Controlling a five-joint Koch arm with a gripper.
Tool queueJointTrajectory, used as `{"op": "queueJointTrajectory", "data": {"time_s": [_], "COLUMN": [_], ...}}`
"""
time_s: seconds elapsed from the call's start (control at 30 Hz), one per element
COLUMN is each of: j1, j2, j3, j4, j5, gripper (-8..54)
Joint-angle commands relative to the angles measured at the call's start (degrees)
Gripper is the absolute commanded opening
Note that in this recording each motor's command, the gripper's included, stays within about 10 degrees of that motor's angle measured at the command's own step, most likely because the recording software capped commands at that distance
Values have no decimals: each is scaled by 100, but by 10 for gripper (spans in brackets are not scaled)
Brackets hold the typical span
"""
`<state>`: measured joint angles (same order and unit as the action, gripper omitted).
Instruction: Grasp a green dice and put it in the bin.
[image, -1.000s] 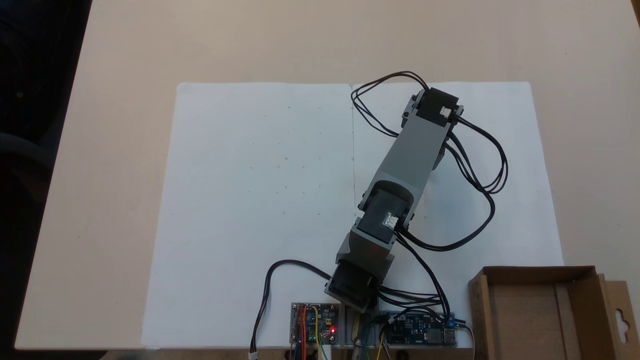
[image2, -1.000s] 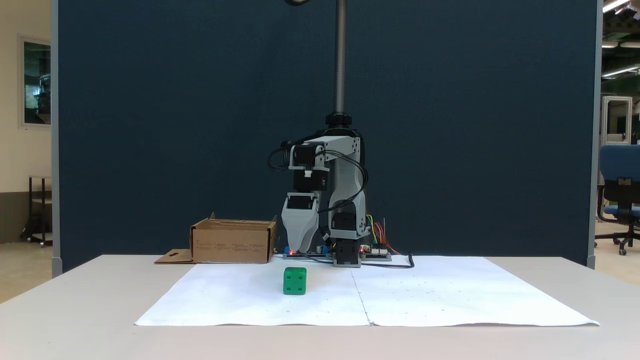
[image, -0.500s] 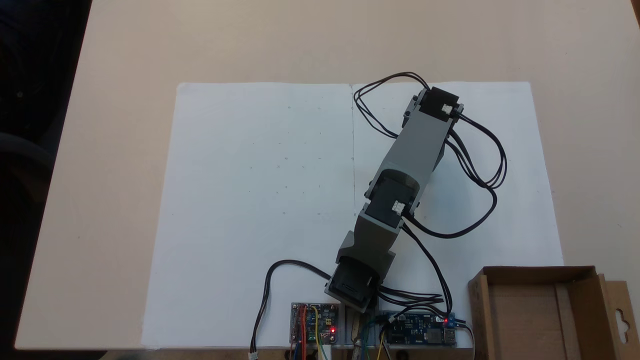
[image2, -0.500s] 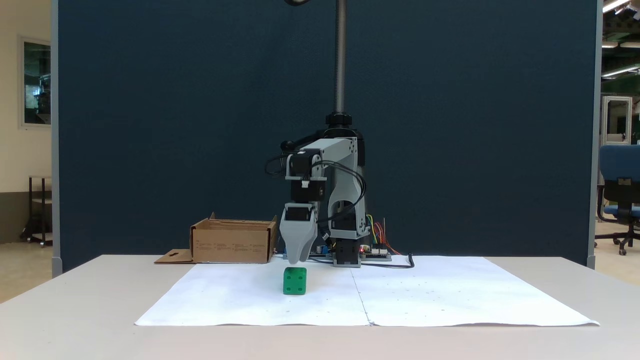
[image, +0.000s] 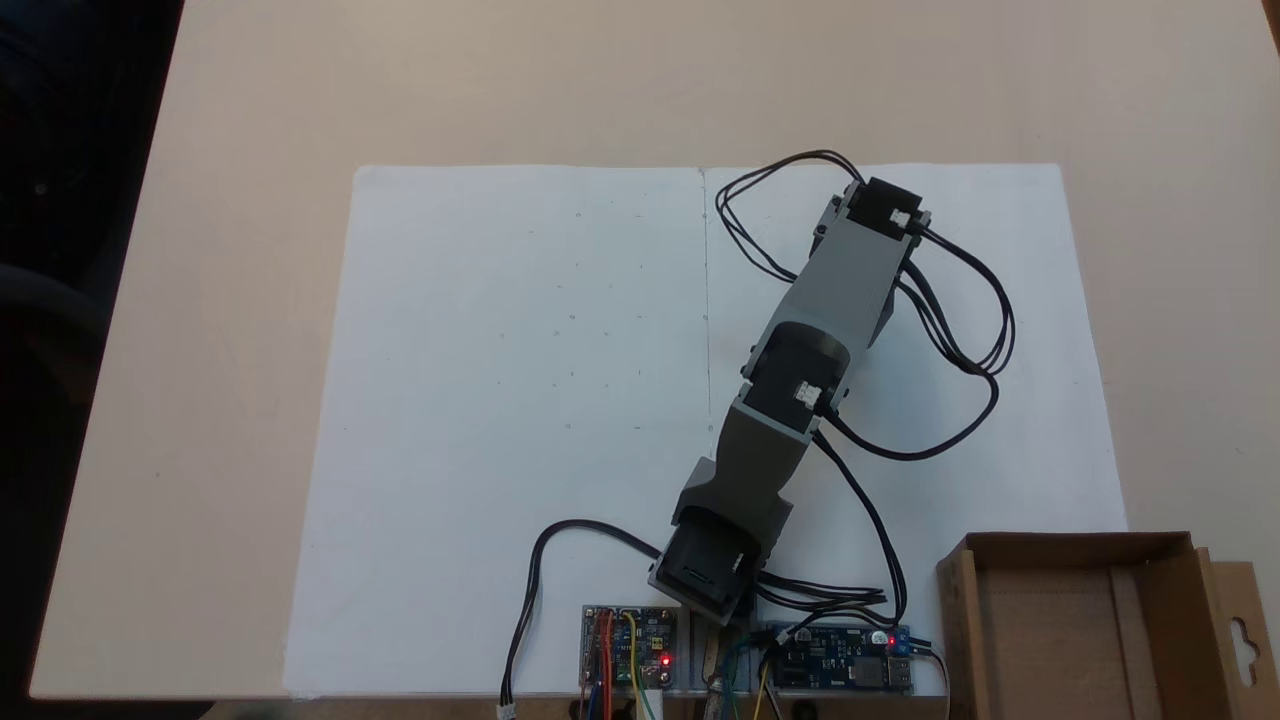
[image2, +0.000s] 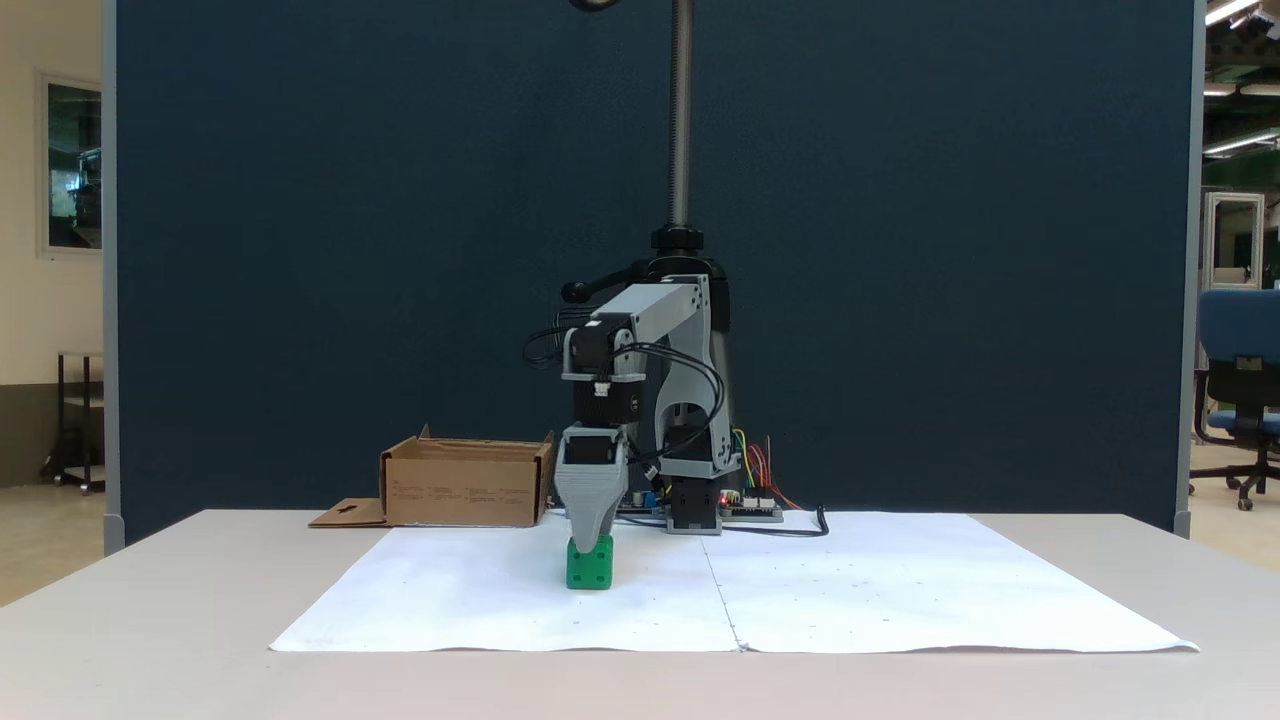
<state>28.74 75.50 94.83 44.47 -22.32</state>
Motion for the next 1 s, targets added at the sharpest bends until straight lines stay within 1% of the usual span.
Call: {"op": "queueJointTrajectory", "data": {"time_s": [0.0,0.27,0.97], "j1": [70,185,167], "j2": [79,-105,-316], "j3": [-193,-193,-193], "j4": [-211,-439,-483], "j5": [-554,-826,-835], "gripper": [445,445,439]}}
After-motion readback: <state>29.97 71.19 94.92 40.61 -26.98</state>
